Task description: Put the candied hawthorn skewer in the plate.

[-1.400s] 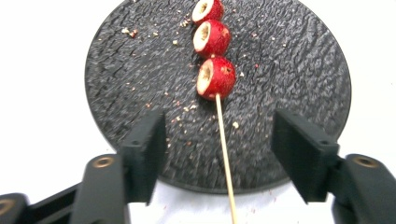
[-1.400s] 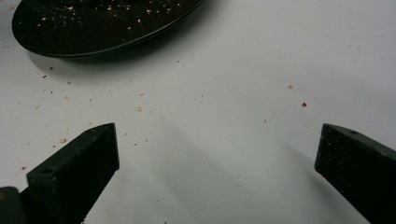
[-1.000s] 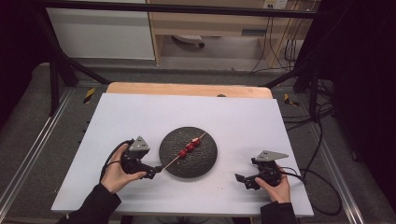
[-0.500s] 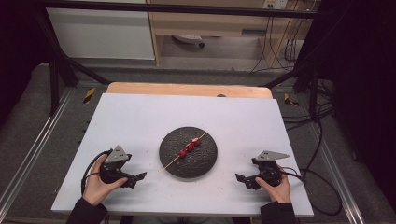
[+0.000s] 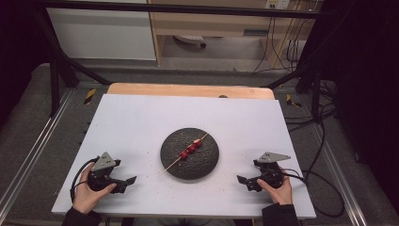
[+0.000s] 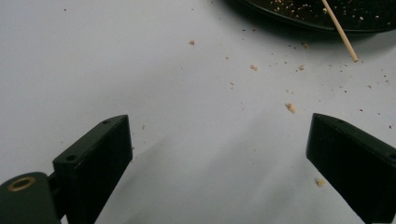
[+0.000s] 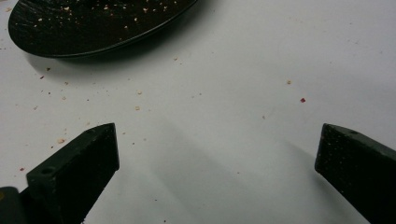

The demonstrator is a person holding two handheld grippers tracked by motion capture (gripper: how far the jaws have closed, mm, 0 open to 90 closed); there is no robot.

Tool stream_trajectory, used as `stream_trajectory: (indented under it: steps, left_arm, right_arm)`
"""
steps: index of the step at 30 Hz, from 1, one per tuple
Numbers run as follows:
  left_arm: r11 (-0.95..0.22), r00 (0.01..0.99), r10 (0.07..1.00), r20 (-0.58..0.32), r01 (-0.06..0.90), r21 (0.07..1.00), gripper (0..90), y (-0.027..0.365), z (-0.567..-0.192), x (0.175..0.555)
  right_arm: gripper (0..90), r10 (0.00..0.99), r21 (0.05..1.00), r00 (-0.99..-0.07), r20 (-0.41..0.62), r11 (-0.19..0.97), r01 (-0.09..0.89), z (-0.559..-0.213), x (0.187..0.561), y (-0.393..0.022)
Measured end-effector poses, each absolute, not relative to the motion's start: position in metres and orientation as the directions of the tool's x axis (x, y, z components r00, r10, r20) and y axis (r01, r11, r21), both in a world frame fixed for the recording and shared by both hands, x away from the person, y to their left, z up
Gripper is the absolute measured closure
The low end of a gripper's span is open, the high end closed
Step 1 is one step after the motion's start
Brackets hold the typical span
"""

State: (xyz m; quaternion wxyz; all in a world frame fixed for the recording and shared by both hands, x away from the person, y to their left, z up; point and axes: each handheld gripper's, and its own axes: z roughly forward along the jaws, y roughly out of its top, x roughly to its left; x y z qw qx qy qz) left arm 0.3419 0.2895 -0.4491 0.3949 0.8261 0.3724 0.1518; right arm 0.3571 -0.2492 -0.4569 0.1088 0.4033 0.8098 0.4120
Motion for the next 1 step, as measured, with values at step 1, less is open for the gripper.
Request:
stream_trajectory:
  steps: [1]
  left_arm:
    - [-0.414, 0.678, 0.734, -0.041, 0.494, 0.765, 6.8, 0.2894, -0.4494, 0.3417]
  right_arm:
    - [0.5, 0.743, 0.755, -0.651, 0.157, 0.335, 0.564, -0.4569, 0.3571, -0.2492]
